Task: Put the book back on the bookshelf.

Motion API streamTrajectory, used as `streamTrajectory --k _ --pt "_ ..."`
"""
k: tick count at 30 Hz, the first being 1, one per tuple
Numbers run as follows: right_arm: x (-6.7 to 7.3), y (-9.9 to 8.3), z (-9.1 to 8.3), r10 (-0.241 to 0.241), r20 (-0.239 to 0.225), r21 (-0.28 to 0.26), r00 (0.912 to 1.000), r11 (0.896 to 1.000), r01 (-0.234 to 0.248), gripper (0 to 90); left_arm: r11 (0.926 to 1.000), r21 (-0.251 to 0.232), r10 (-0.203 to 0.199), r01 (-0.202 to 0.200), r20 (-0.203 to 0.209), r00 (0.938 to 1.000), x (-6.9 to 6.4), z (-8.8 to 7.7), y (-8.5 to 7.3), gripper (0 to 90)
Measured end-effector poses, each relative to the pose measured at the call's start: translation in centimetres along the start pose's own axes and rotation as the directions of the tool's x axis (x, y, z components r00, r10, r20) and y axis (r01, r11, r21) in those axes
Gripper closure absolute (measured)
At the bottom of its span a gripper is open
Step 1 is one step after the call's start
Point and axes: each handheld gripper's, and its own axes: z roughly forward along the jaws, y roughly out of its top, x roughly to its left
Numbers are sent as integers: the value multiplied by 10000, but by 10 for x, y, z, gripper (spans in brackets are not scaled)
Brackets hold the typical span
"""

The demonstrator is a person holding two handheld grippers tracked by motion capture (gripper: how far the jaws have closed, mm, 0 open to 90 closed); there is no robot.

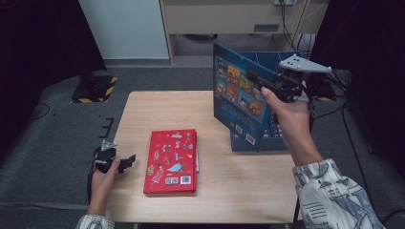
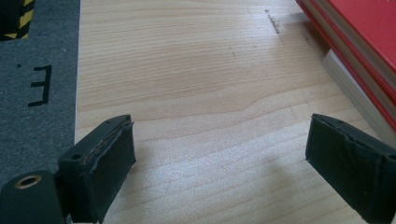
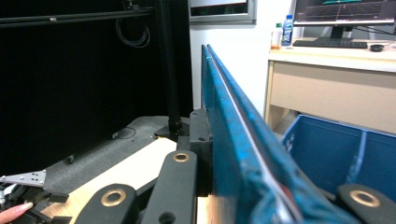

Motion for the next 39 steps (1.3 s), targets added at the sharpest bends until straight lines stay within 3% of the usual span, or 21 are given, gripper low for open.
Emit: streamTrajectory --k 11,23,33,39 --pt "-12 4 -24 84 196 -60 9998 9999 -83 822 10000 25 6 -6 -42 10000 0 0 0 79" --pt "-26 3 -35 286 649 74 9975 9995 -291 821 10000 33 2 -2 -76 10000 0 1 0 79" --pt "-38 2 -36 477 1133 159 9924 9986 -498 821 9999 113 67 -66 -110 9999 0 1 -1 79" --pt "-42 3 -26 587 1642 168 9847 9979 -623 821 9998 130 144 -143 -119 9998 -1 1 0 79"
